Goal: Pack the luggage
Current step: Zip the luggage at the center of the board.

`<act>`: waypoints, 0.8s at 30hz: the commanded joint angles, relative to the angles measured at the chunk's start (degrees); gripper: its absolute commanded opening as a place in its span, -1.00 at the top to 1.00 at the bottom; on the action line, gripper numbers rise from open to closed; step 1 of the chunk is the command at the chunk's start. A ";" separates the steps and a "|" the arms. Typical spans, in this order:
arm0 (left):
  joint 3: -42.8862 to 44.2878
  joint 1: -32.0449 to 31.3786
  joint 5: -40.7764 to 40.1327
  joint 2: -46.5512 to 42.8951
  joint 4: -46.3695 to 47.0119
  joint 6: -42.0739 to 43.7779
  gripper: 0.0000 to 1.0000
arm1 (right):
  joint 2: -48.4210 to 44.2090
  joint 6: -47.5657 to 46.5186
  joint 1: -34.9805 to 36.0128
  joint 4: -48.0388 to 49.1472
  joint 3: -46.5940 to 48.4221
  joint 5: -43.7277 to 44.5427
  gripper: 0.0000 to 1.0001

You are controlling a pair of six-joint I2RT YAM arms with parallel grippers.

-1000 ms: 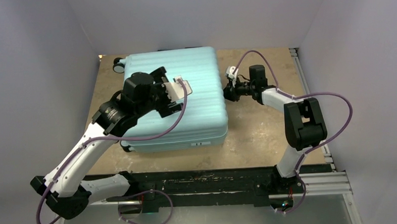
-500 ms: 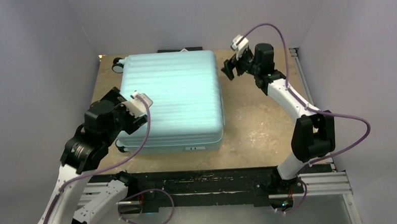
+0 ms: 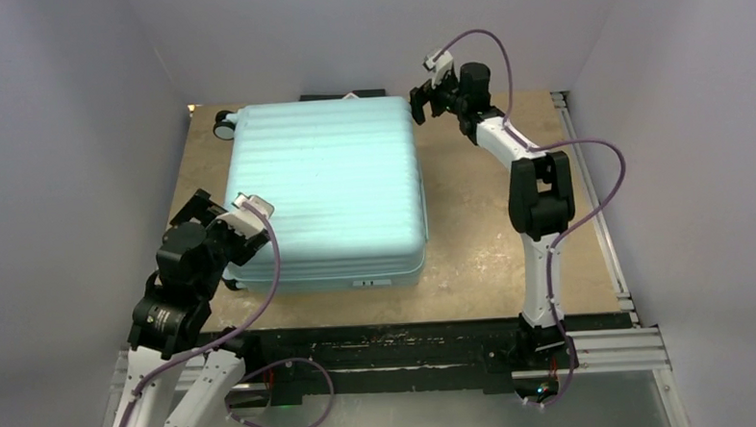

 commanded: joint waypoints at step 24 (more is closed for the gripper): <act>-14.80 1.68 -23.19 22.22 21.36 -10.71 -0.99 | -16.78 -14.86 9.60 1.76 -32.49 -35.07 -0.73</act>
